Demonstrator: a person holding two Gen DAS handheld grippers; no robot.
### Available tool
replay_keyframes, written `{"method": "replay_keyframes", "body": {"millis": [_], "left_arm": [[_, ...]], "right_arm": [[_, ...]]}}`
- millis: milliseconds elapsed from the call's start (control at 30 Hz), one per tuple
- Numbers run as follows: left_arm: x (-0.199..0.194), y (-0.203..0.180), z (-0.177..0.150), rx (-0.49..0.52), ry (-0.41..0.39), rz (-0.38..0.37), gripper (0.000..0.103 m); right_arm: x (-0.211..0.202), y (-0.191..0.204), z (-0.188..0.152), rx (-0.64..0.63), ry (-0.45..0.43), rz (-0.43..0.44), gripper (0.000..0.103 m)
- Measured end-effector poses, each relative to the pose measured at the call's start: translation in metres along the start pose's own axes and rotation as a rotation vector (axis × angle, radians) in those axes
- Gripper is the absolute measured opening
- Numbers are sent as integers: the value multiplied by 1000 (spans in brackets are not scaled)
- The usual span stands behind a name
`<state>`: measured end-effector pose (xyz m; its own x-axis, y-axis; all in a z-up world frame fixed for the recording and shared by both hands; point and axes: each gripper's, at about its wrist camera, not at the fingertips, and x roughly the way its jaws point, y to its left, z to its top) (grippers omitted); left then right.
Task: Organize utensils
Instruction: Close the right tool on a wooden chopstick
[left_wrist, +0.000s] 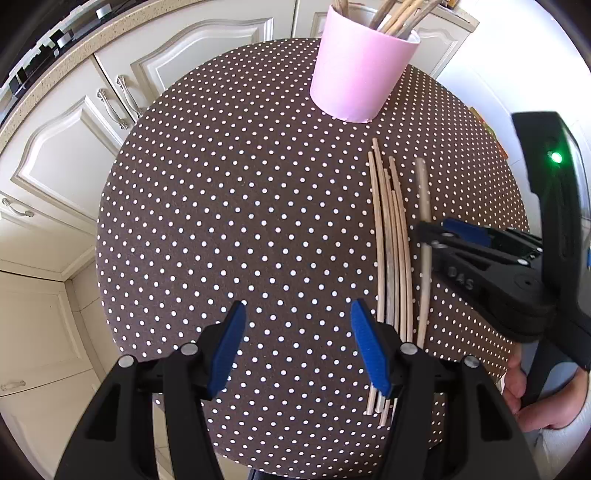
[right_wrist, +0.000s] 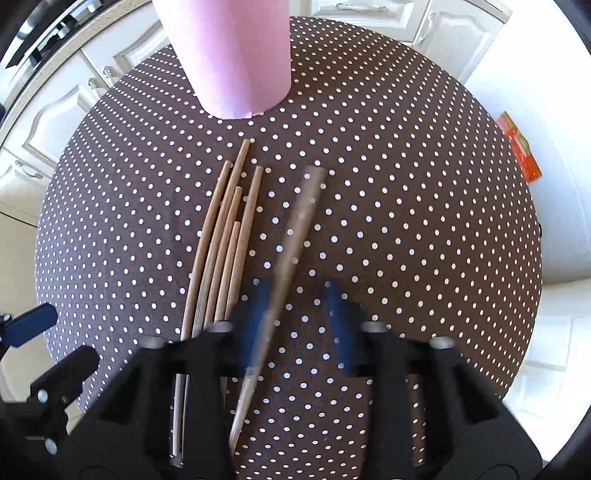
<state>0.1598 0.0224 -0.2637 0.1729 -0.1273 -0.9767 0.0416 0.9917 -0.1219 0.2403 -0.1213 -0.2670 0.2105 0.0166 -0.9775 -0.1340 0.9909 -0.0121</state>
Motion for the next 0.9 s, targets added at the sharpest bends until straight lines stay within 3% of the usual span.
{"method": "replay_keyframes", "body": {"millis": [200, 400, 633, 900], "left_arm": [[9, -6, 15, -4, 15, -29, 59], [22, -26, 38, 24, 29, -40, 59], [43, -47, 59, 62, 61, 0, 59], [67, -70, 72, 78, 93, 48, 59]], "right_arm": [[-1, -27, -9, 87, -35, 141, 14], [0, -47, -14, 137, -41, 247, 12], [-8, -79, -20, 163, -54, 305, 9], [-10, -78, -22, 186, -49, 340, 9]]}}
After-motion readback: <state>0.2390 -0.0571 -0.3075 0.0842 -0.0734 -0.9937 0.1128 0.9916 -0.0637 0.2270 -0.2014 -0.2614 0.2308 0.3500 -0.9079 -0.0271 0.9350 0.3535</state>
